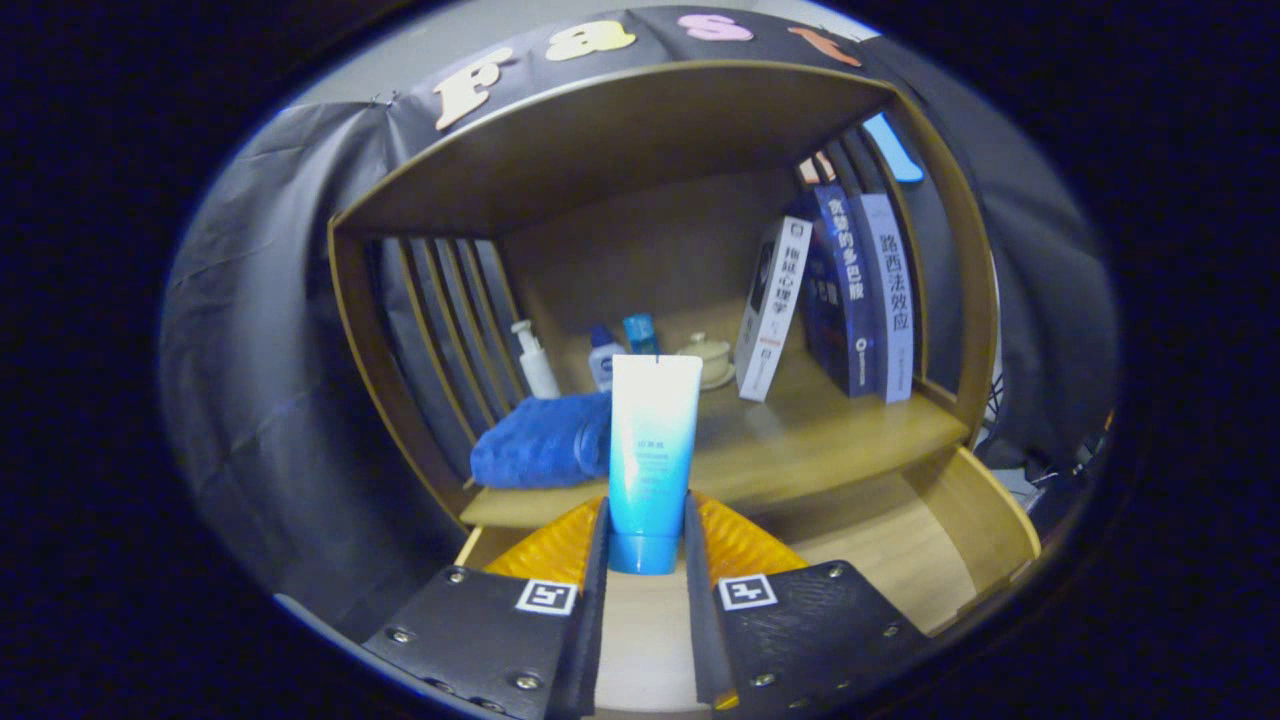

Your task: Pull open the drawer, take out the items inside it, and place them on the countertop above the cabinet.

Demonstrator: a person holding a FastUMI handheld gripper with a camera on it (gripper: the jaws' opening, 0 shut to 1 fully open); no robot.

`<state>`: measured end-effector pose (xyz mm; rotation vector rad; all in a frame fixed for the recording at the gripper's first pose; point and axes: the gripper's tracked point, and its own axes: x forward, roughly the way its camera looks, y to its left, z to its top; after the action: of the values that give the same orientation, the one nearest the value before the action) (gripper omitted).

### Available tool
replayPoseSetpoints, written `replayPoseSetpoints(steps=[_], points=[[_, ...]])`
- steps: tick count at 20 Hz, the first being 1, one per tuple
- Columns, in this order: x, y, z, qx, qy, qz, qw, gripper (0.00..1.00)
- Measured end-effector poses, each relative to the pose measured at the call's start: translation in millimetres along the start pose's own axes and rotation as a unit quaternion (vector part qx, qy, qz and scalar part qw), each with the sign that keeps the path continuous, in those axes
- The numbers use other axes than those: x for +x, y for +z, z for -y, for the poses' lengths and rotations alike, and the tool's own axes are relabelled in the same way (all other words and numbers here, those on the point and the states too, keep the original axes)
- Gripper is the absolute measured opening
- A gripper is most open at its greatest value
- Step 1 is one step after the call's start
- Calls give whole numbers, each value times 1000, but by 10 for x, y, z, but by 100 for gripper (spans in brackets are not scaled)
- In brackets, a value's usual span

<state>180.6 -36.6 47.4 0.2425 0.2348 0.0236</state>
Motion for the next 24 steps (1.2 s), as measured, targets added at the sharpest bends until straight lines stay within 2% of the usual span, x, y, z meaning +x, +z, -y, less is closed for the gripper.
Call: replayPoseSetpoints(steps=[3,12,19,24], points=[[179,51,145,-15,-30,11,999,37],[867,-165,437,-43,-79,-17,996,37],[1255,-374,421,-55,-77,-29,995,37],[1430,-507,493,-62,-95,-50,992,37]])
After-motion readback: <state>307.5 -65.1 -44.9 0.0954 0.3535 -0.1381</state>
